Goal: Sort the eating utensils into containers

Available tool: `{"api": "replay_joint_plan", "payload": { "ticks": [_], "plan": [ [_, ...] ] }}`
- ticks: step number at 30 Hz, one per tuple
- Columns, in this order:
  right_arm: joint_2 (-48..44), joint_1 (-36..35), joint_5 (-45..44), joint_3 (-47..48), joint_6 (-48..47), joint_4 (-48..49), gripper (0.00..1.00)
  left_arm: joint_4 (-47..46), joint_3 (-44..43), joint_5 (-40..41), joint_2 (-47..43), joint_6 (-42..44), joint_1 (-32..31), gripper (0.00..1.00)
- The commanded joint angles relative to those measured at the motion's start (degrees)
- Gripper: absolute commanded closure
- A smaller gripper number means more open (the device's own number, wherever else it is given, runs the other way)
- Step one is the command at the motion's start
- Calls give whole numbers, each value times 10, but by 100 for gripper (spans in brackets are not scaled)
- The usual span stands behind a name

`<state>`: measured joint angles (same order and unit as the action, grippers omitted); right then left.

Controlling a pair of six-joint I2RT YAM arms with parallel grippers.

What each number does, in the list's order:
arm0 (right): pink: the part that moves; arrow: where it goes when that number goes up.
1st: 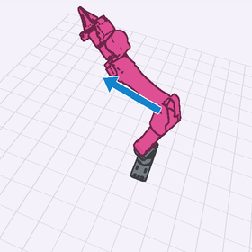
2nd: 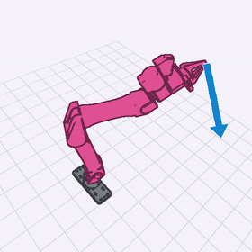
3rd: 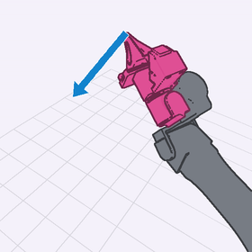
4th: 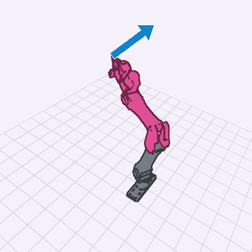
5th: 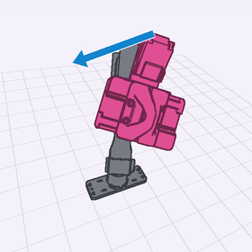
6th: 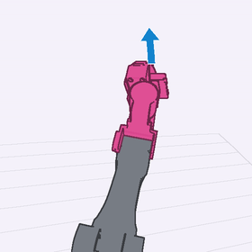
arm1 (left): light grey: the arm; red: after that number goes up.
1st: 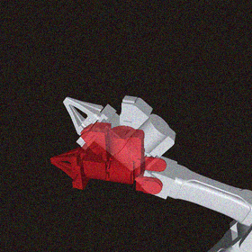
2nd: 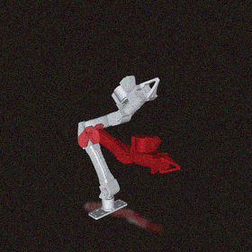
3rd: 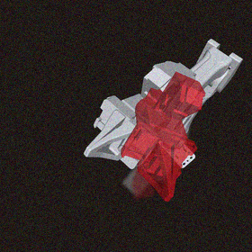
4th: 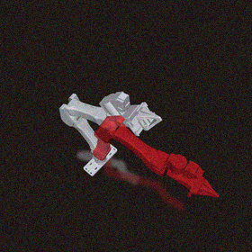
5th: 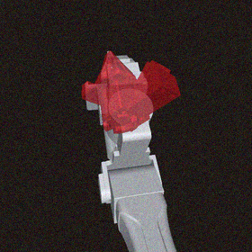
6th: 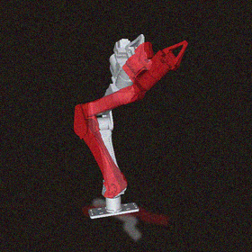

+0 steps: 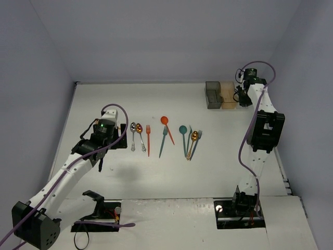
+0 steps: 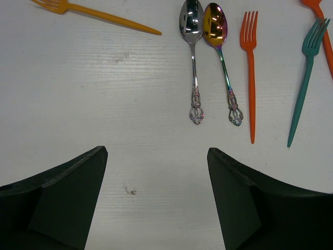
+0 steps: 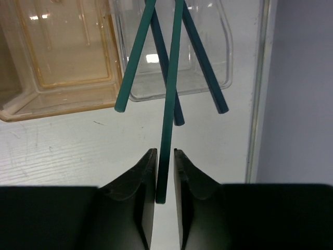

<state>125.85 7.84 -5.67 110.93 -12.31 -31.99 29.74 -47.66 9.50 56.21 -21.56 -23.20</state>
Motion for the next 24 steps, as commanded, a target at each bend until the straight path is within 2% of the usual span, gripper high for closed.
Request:
{"api": "replay_joint_plan", "payload": {
  "ticks": [1,5,12,19,24],
  "plan": [
    [-9,1,-28,35,-13,-4,74,-25,-12,11,0,5,-3,25],
    [-9,1,-30,45,-13,-4,67,-25,-13,10,0,4,-3,25],
    [-35,-2,-32,65,-1,-4,65,-22,-13,11,0,-4,-2,25],
    [-130,-27,-13,81,52,-3,53,-2,-15,21,17,-64,11,25],
    [-223,-65,8,15,102,3,48,12,-37,25,55,-136,38,25]
  ]
}}
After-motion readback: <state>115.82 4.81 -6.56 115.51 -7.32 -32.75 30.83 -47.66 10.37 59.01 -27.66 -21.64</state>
